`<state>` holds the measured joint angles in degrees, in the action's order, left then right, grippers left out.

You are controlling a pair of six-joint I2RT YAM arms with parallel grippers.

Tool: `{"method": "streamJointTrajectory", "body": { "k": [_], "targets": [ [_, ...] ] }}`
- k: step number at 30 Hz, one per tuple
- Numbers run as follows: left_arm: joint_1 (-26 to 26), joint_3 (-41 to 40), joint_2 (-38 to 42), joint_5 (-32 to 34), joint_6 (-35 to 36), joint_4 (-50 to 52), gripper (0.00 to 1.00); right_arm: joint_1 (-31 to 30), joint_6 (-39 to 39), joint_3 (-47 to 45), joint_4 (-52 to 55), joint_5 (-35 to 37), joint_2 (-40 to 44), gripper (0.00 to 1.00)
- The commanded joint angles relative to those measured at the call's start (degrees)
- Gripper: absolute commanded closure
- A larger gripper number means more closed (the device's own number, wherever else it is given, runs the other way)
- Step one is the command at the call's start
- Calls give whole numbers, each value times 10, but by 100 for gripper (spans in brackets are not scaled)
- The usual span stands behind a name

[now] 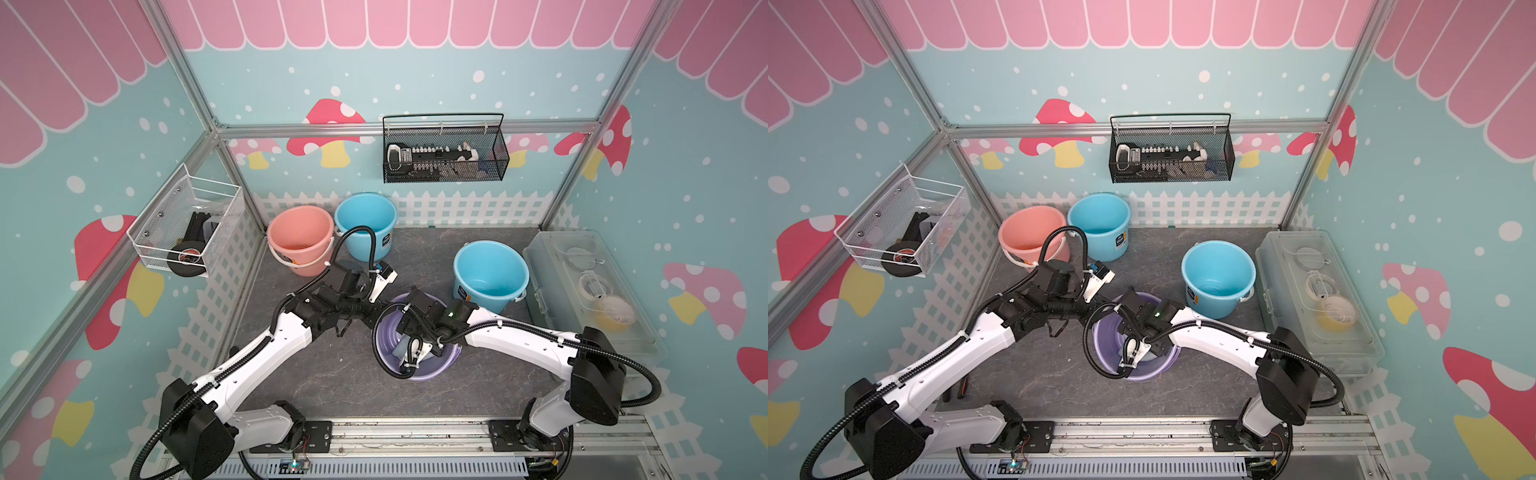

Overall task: Wipe the inside of the bucket with a cloth
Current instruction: Wipe the dirt from the inside of the bucket.

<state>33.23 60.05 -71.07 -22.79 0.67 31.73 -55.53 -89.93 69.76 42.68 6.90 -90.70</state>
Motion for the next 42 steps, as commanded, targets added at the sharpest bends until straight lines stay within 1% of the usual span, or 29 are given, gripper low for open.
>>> {"method": "streamJointTrajectory", "body": {
  "k": [1,5,9,12,15,17,21,29,32,36,39,41,42],
  "targets": [
    [-2,11,-7,-4,7,34,100,0,13,32,88,-47,-16,8],
    [-2,13,-8,-3,8,36,100,-2,22,66,125,-50,-7,8],
    [-2,18,-11,-8,12,40,100,-3,25,82,162,-27,8,8],
    [-2,25,-12,-8,20,47,100,-3,36,93,202,-29,10,8],
    [-3,47,-17,-19,22,63,100,-3,41,74,206,-34,5,8],
    [-2,57,-19,-26,22,71,100,-4,47,69,206,-50,-2,8],
    [-2,73,-19,-25,25,91,100,-5,43,51,197,-61,-10,6],
    [-2,93,-29,-43,28,104,100,-8,43,16,137,-74,-42,6],
    [-4,92,-38,-55,32,104,100,-9,45,-10,91,-71,-52,7],
    [-11,89,-57,-84,32,104,100,-9,50,-64,-6,-68,-57,10],
    [-13,89,-61,-92,30,104,100,-9,67,-101,-95,-69,-50,16],
    [-13,89,-62,-95,31,103,100,-9,78,-114,-129,-71,-41,24],
    [-13,90,-63,-96,31,103,100,-9,83,-121,-145,-72,-36,30]
  ]
}}
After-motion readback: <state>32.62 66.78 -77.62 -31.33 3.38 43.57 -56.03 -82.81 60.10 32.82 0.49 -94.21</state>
